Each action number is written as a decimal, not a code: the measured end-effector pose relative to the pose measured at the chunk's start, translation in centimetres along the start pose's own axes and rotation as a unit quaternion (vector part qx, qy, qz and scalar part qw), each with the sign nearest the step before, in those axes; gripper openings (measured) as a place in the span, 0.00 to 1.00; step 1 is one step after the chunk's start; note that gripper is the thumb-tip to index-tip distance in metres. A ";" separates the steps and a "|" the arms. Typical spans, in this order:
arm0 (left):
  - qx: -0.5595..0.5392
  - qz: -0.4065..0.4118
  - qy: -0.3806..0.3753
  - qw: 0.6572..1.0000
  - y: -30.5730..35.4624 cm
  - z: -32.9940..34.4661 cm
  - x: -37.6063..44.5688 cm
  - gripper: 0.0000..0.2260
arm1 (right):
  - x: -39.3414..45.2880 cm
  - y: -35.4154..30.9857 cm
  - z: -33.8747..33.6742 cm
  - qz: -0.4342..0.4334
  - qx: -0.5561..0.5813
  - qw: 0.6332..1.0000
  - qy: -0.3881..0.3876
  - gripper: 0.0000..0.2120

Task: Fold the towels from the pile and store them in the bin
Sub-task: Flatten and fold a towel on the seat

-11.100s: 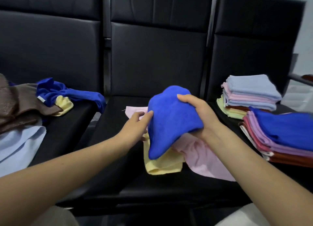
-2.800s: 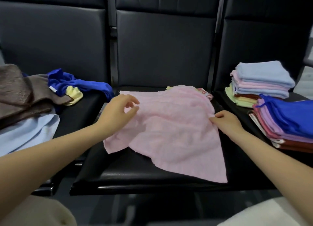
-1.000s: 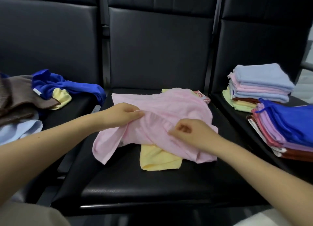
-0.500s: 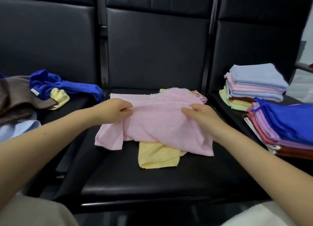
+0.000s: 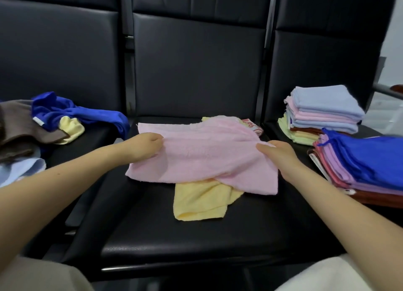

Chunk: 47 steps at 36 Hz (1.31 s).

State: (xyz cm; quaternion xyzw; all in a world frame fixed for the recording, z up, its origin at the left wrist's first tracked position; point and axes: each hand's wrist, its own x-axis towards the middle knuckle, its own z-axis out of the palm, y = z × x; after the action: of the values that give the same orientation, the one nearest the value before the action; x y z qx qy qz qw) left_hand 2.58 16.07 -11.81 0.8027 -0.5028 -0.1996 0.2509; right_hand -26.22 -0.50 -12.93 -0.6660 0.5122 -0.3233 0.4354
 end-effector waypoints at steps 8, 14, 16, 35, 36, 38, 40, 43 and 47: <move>0.133 0.066 -0.010 0.989 0.5 0.4 -0.8 0.18 | 1.2 0.8 0.7 0.026 -0.010 0.999 0.018 0.05; -0.055 0.007 0.025 0.998 -1.6 -0.8 -0.1 0.16 | 0.7 0.2 0.8 0.014 0.011 1.000 -0.007 0.07; -0.057 -0.019 0.050 0.997 -2.2 -1.1 0.1 0.15 | 0.5 0.0 0.9 0.007 0.020 1.000 -0.017 0.08; -0.204 -0.088 0.122 0.967 0.2 1.6 -0.7 0.11 | -0.9 0.2 0.5 0.038 0.041 0.997 -0.052 0.13; -0.229 -0.077 0.121 0.963 0.3 1.5 -0.9 0.10 | -1.2 0.1 0.4 0.037 0.036 0.998 -0.048 0.12; -0.271 -0.057 0.109 0.955 0.6 1.1 -1.5 0.11 | -1.8 -0.2 -0.2 0.026 0.025 0.998 -0.045 0.08; -0.287 -0.053 0.090 0.952 0.8 0.9 -2.2 0.12 | -2.3 -0.5 -1.1 -0.005 0.002 0.999 -0.033 0.08; -0.294 -0.041 0.066 0.953 1.1 0.7 -3.6 0.07 | -3.2 -1.1 -2.4 -0.036 -0.010 0.999 -0.035 0.06; -0.251 -0.074 -0.016 0.965 0.6 1.1 -5.9 0.10 | -4.6 -1.2 -3.8 0.018 -0.019 0.992 -0.122 0.03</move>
State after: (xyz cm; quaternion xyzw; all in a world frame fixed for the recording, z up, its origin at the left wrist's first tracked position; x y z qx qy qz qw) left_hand -0.86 20.96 -11.89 0.7456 -0.3795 -0.3504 0.4210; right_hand -30.32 3.15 -10.20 -0.6991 0.4735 -0.2217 0.4877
